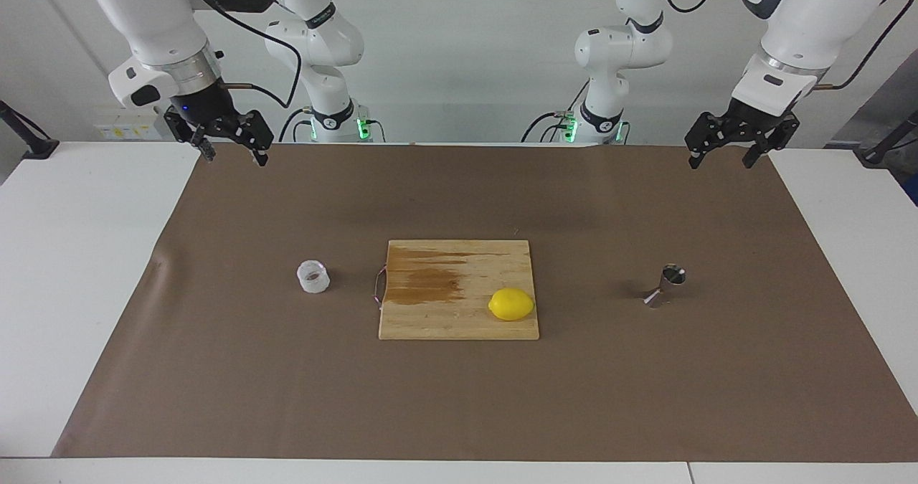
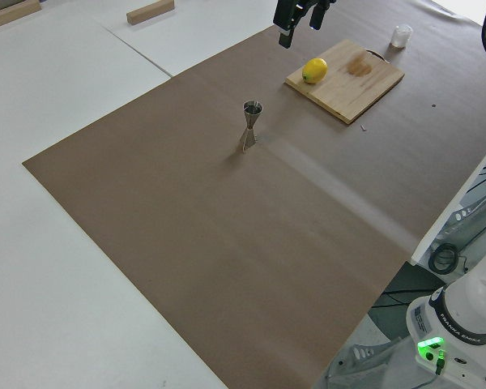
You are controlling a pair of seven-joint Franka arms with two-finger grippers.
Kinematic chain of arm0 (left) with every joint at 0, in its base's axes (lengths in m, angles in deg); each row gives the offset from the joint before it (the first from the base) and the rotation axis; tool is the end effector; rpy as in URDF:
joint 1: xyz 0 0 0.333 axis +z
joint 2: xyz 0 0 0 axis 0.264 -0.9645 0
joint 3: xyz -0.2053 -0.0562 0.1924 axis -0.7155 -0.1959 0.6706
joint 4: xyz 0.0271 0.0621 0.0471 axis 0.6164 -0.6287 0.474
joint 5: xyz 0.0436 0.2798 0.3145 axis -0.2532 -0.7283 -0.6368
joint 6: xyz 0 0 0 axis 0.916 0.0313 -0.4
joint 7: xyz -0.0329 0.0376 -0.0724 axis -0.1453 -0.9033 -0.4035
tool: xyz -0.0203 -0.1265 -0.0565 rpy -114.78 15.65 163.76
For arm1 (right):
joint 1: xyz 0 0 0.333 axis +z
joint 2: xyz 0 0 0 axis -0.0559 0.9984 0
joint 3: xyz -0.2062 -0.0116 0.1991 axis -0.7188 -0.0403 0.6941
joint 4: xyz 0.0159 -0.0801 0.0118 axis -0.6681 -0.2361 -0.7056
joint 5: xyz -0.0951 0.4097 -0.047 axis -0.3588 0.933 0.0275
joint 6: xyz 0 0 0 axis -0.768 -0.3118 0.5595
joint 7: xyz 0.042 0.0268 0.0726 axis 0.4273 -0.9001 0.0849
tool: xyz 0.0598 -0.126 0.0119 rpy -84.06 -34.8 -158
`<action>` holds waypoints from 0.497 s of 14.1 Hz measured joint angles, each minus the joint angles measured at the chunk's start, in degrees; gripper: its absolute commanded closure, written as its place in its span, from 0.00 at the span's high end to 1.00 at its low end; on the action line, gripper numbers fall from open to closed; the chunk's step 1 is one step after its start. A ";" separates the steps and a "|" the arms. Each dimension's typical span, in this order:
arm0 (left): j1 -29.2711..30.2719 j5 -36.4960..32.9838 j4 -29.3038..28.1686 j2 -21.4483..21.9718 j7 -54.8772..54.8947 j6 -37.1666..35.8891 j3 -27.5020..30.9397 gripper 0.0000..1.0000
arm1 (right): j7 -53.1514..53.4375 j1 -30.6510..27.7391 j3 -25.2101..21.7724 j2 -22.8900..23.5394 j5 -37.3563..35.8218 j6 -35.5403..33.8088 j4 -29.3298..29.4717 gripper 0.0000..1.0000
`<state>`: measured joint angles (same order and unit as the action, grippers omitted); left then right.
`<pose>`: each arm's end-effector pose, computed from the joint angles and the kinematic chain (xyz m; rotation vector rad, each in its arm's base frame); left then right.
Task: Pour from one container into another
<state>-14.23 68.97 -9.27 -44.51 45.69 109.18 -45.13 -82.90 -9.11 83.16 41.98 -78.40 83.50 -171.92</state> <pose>0.5700 -0.0439 0.5689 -3.1321 0.0845 -0.0365 0.5663 -0.0104 0.5544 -3.1311 0.2092 0.0122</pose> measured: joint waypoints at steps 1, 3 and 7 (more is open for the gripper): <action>0.23 0.00 0.00 0.00 -0.07 0.00 0.15 1.00 | 0.00 0.00 0.00 0.00 0.00 0.00 0.00 1.00; 1.14 0.01 -0.45 0.08 -0.08 0.27 0.34 1.00 | 0.00 0.00 0.00 0.00 0.00 0.00 0.00 1.00; 1.44 4.51 -4.05 1.06 -3.17 1.94 0.35 1.00 | 0.00 0.00 0.00 0.00 0.00 0.00 0.00 1.00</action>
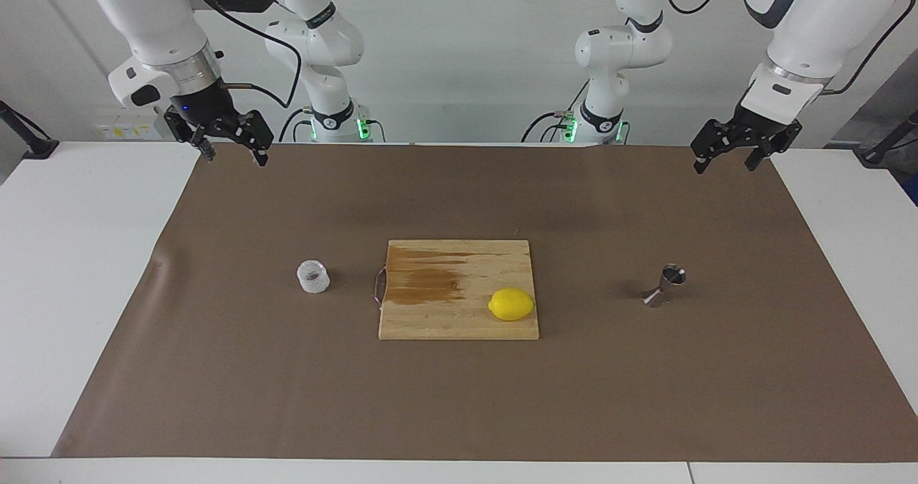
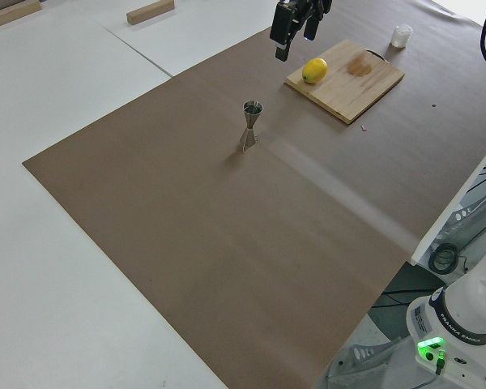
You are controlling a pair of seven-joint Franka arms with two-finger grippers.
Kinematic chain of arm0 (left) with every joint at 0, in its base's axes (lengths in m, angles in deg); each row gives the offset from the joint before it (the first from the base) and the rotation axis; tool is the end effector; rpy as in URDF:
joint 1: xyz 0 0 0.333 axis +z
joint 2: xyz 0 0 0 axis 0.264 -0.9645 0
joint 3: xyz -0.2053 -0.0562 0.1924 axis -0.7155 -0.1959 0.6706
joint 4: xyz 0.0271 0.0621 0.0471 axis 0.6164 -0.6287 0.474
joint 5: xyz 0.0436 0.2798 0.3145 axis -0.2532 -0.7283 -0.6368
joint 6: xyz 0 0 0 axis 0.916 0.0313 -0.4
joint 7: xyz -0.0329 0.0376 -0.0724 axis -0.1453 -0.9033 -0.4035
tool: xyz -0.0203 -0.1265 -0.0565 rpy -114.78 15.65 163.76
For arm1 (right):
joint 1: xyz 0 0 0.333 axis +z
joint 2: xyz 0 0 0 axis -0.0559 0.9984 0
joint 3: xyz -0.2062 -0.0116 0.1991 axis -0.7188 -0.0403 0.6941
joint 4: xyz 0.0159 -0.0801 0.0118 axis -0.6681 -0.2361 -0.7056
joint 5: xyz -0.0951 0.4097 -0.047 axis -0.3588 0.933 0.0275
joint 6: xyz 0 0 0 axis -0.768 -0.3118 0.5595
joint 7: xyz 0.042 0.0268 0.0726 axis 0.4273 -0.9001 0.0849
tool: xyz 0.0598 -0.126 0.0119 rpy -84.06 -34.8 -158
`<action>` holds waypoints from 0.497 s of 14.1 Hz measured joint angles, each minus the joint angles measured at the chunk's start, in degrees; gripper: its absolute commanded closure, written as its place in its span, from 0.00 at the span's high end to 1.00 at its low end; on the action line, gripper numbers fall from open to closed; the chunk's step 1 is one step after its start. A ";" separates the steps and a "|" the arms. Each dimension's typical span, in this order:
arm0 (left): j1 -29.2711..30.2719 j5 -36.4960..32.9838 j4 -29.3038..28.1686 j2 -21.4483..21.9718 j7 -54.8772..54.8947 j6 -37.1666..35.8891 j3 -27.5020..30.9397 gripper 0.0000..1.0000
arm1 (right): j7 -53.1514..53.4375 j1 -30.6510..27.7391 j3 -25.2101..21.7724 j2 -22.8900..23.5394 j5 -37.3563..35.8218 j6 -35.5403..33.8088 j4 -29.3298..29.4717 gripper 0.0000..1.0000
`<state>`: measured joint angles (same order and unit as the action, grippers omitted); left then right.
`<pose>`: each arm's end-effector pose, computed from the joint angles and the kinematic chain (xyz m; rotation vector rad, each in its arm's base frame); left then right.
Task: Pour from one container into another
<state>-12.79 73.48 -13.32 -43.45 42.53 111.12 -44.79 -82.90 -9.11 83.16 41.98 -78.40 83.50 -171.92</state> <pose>0.5664 -0.0367 0.5469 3.0729 0.0561 0.0006 0.5663 -0.0104 0.5544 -3.1311 0.2092 0.0122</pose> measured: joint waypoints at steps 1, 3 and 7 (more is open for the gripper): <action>0.13 2.83 -0.43 -0.02 -0.53 0.02 0.03 1.00 | 0.00 0.00 0.00 0.00 0.00 0.00 0.00 1.00; 1.39 6.64 -1.47 -0.58 -1.08 0.02 0.13 1.00 | 0.00 0.00 0.00 0.00 0.00 0.00 0.00 1.00; 5.81 10.83 -1.23 -6.74 -3.31 -4.74 0.42 1.00 | 0.00 0.00 0.00 0.00 0.00 0.00 0.00 1.00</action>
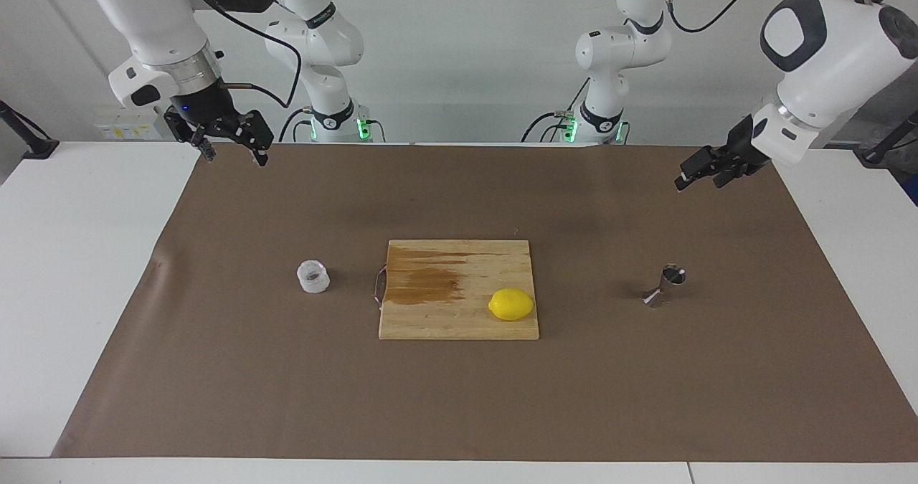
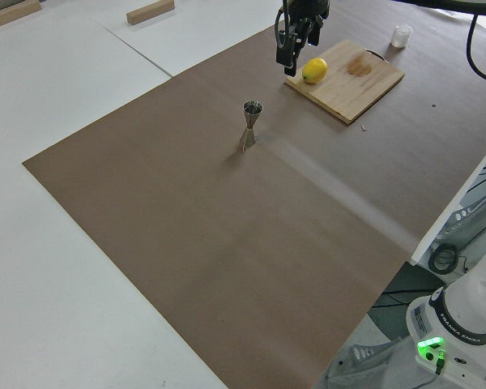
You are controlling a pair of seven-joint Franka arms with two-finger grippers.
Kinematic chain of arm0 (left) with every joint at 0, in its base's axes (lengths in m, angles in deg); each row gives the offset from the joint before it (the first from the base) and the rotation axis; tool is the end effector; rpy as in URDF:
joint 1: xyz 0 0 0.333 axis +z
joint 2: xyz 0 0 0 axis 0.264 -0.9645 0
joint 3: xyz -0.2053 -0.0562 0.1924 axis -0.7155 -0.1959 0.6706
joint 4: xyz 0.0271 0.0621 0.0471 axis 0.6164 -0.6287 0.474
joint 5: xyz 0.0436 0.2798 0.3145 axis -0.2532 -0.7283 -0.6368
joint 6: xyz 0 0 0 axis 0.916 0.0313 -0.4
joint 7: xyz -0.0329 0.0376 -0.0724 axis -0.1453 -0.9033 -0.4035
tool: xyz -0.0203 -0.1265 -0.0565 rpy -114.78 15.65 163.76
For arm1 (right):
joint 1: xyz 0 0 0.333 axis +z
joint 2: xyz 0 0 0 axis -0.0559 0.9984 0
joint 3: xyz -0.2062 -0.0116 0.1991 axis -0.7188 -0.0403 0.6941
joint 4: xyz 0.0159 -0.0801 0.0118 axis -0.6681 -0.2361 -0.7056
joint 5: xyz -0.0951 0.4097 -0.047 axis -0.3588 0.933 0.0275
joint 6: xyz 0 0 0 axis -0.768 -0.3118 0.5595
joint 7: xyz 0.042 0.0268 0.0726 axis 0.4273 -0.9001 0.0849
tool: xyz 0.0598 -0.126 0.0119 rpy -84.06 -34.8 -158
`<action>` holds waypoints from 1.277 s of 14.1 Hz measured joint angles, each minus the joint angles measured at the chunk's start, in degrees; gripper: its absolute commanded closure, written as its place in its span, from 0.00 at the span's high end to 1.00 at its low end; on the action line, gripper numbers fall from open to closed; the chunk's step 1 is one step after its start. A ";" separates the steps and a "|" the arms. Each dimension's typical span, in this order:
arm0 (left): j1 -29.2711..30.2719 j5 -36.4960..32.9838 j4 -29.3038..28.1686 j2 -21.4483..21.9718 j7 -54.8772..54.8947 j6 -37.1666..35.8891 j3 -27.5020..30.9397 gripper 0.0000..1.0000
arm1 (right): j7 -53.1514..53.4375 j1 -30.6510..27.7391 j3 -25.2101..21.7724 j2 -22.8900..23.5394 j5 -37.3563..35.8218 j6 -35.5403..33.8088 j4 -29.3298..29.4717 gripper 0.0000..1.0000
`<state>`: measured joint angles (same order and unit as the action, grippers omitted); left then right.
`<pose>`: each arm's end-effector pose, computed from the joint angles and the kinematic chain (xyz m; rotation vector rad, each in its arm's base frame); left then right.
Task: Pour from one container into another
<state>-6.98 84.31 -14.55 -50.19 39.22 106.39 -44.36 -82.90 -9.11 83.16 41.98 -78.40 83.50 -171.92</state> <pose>0.5750 0.0003 0.4680 2.8472 0.3153 -0.3251 0.5663 -0.0104 0.5544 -3.1311 0.2092 0.0122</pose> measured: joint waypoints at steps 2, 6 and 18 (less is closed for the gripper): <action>2.84 3.86 1.13 -4.11 -4.86 -2.06 -0.08 1.00 | 0.00 0.00 0.00 0.00 0.00 0.00 0.00 1.00; 6.88 11.81 2.29 -10.14 -11.81 -4.37 -0.27 1.00 | 0.00 0.00 0.00 0.00 0.00 0.00 0.00 1.00; 20.12 26.07 12.52 -27.26 -39.74 -7.94 -11.90 1.00 | 0.00 0.00 0.00 0.00 0.00 0.00 0.00 1.00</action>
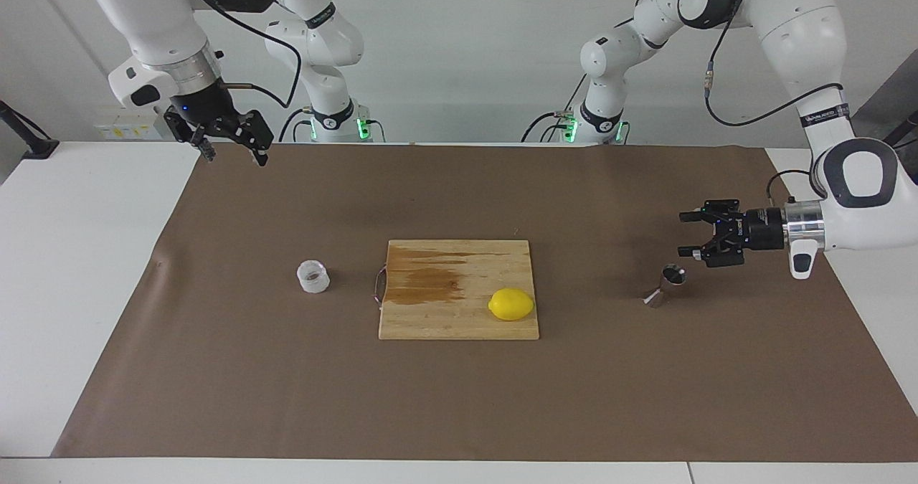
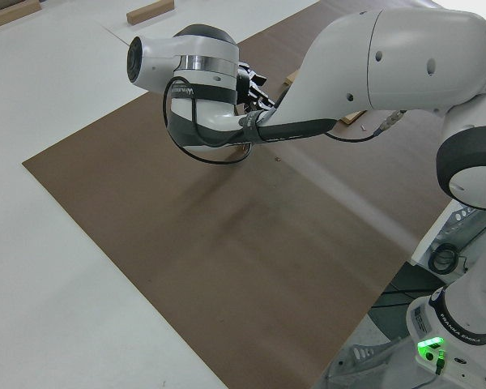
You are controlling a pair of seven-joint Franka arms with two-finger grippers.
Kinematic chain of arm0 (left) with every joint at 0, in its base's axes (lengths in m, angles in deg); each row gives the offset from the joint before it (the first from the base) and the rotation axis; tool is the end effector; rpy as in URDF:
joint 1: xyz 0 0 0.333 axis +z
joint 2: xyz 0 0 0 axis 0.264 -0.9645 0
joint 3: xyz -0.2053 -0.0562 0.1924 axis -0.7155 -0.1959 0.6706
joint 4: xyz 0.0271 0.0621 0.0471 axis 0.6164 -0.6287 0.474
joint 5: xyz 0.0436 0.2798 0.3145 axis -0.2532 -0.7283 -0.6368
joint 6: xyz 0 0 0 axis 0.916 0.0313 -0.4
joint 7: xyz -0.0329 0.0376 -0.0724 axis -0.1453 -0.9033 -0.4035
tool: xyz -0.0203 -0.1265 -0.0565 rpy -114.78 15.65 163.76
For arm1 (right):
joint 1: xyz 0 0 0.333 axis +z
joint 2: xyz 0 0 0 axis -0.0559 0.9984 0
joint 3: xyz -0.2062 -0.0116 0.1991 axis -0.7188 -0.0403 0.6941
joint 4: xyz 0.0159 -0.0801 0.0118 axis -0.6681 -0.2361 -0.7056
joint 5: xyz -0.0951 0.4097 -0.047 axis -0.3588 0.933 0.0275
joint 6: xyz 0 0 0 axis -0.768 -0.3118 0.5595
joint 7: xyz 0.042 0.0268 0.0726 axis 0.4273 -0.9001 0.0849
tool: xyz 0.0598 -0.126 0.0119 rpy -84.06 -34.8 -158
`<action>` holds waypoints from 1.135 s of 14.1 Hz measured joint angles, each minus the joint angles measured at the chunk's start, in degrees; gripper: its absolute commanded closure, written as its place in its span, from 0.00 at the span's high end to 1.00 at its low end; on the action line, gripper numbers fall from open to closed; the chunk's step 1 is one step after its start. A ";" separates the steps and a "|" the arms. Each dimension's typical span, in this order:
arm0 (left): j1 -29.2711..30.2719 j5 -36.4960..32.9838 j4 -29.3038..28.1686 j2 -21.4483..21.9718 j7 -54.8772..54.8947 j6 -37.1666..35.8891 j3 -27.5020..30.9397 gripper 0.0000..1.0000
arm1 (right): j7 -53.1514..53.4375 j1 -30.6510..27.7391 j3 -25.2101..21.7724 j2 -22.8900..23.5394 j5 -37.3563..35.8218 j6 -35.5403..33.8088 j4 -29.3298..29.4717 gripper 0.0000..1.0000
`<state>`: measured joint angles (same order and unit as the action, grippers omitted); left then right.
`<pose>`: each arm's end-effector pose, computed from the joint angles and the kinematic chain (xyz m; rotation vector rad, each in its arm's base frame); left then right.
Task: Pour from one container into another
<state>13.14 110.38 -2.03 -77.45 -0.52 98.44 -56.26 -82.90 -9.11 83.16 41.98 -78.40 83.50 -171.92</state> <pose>0.6372 0.0535 0.3310 1.9317 1.2303 -1.0113 0.5663 -0.0104 0.5544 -3.1311 0.2092 0.0122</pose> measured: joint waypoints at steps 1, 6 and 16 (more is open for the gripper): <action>0.19 0.92 0.10 -0.38 -0.60 0.88 -0.15 1.00 | 0.00 0.00 0.00 0.00 0.00 0.00 0.00 1.00; 2.85 2.32 0.16 -3.52 -2.59 1.38 -4.79 1.00 | 0.00 0.00 0.00 0.00 0.00 0.00 0.00 1.00; 8.81 1.97 0.39 -10.16 -4.41 1.32 -11.89 1.00 | 0.00 0.00 0.00 0.00 0.00 0.00 0.00 1.00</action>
<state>21.95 112.35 -1.64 -87.61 -4.93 99.76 -68.15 -82.90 -9.11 83.16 41.98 -78.40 83.50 -171.92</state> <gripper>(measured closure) 0.000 0.000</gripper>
